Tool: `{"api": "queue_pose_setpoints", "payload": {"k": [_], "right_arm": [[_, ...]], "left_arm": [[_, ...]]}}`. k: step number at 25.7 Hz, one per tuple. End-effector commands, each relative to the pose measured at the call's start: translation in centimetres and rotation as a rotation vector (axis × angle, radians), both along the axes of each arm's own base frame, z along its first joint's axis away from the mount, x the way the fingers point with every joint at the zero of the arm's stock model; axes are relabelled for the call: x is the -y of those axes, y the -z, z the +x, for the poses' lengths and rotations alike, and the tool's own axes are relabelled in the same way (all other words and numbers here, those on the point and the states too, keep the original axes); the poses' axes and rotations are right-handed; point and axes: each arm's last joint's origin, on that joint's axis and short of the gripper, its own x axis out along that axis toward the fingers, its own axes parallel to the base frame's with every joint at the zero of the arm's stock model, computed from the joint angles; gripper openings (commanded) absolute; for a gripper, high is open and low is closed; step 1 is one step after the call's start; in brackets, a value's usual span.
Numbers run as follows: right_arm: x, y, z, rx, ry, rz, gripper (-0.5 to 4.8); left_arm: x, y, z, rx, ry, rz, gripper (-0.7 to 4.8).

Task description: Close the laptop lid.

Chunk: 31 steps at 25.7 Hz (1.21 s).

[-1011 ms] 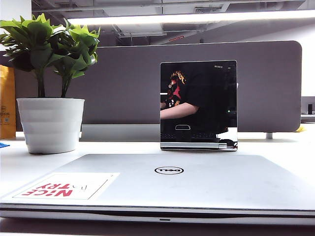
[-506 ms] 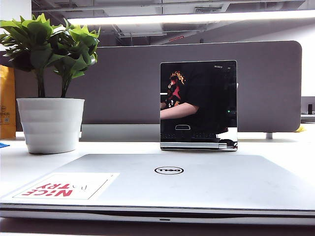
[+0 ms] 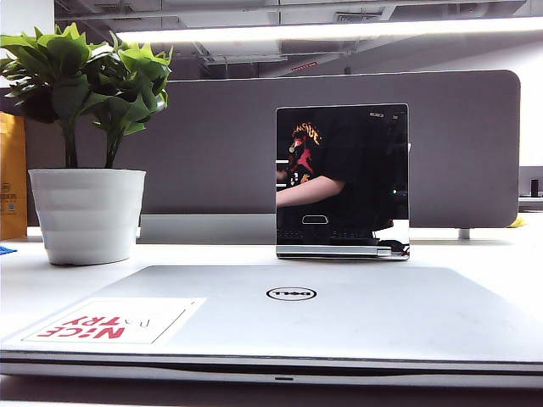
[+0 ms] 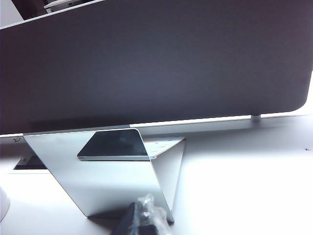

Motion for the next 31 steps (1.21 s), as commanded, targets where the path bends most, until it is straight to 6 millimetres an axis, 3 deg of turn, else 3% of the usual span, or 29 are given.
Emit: {"api": "queue_pose_setpoints", "payload": {"k": [1,22,31], "right_arm": [[-0.02,-0.31,-0.05,0.023,-0.002,-0.001,-0.01],[-0.02,-0.32,-0.05,0.023,-0.001,-0.001,-0.01],[0.07,0.42,-1.0,-0.028,-0.024,-0.111,-0.01]], "left_arm": [[-0.03,-0.11,-0.01,0.009,-0.003,0.0,-0.05],[-0.03,-0.11,-0.01,0.009,-0.003,0.0,-0.05],[-0.03,-0.11,-0.01,0.009,-0.003,0.0,-0.05]]}}
